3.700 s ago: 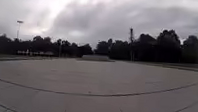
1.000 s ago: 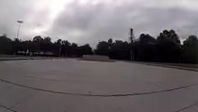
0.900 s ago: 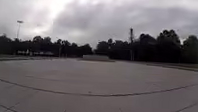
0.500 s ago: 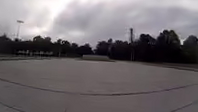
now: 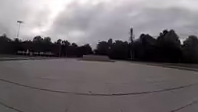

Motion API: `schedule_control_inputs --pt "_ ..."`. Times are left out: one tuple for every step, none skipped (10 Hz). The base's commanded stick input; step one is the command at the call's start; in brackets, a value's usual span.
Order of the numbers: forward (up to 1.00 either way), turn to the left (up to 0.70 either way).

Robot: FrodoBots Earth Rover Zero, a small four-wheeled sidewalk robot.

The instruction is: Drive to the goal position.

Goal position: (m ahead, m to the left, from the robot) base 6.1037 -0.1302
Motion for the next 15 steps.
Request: schedule_control_inputs --pt "0.05 0.0" --pt "0.12 0.0" --pt "0.15 0.0" --pt "0.14 0.0" --pt "0.14 0.0" --pt "0.13 0.0" --pt "0.12 0.0" --pt "0.1 0.0" --pt "0.08 0.0" --pt "0.05 0.0" --pt "0.05 0.0" --pt "0.05 0.0" --pt "0.05 0.0" --pt "0.05 0.0" --pt "0.05 0.0"
